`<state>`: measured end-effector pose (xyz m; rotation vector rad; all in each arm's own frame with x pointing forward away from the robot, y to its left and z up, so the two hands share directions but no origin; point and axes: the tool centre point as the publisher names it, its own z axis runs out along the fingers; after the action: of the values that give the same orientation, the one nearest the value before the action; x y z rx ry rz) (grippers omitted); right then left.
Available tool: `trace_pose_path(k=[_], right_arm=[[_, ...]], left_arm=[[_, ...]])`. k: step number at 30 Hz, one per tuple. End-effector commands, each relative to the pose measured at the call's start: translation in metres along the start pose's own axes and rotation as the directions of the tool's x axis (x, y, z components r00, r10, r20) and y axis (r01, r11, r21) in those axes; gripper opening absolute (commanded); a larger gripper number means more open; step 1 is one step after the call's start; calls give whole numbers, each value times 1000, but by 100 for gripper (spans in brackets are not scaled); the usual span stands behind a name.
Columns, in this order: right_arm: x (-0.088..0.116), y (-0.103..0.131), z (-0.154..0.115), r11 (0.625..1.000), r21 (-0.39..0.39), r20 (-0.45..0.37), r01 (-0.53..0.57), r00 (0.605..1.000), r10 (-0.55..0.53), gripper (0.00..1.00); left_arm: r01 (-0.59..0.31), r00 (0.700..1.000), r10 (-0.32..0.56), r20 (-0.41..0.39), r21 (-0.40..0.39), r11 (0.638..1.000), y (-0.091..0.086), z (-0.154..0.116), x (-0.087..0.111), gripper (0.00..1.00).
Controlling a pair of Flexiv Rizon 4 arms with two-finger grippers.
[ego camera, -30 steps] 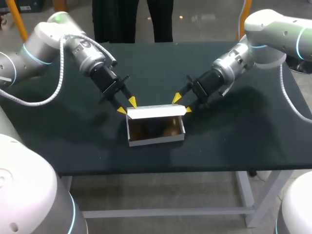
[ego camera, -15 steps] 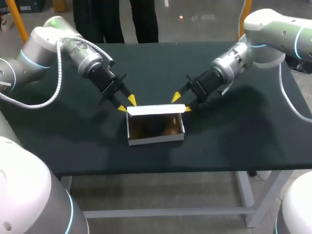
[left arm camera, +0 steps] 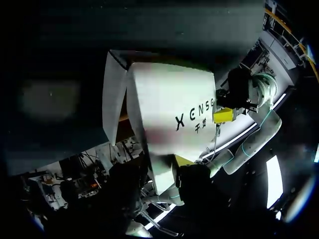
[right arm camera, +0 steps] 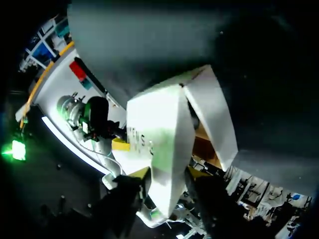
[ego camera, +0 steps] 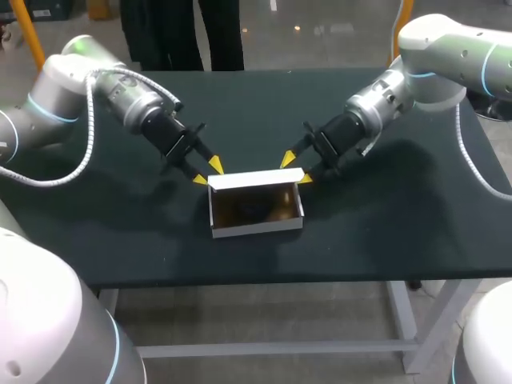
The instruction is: Assemble the packaging by folding the flat box into shape, placing the metal phone stand inside, and closing the box properly
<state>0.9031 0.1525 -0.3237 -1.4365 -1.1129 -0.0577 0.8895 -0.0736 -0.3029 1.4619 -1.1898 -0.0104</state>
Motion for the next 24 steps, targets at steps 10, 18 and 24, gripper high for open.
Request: trace_pose_path(k=[10, 18, 24], right_arm=[[4, 4, 1, 1000, 11, 5, 0, 1000, 0, 49], [4, 3, 1, 1000, 11, 6, 0, 1000, 0, 49], [4, 3, 2, 1000, 11, 6, 0, 1000, 0, 48]], left_arm=[[5, 1000, -4, -14, 34, 999, 7, 6, 1, 34], [3, 999, -2, -37, 39, 999, 7, 6, 1, 32], [6, 999, -4, -53, 43, 999, 5, 5, 0, 13]])
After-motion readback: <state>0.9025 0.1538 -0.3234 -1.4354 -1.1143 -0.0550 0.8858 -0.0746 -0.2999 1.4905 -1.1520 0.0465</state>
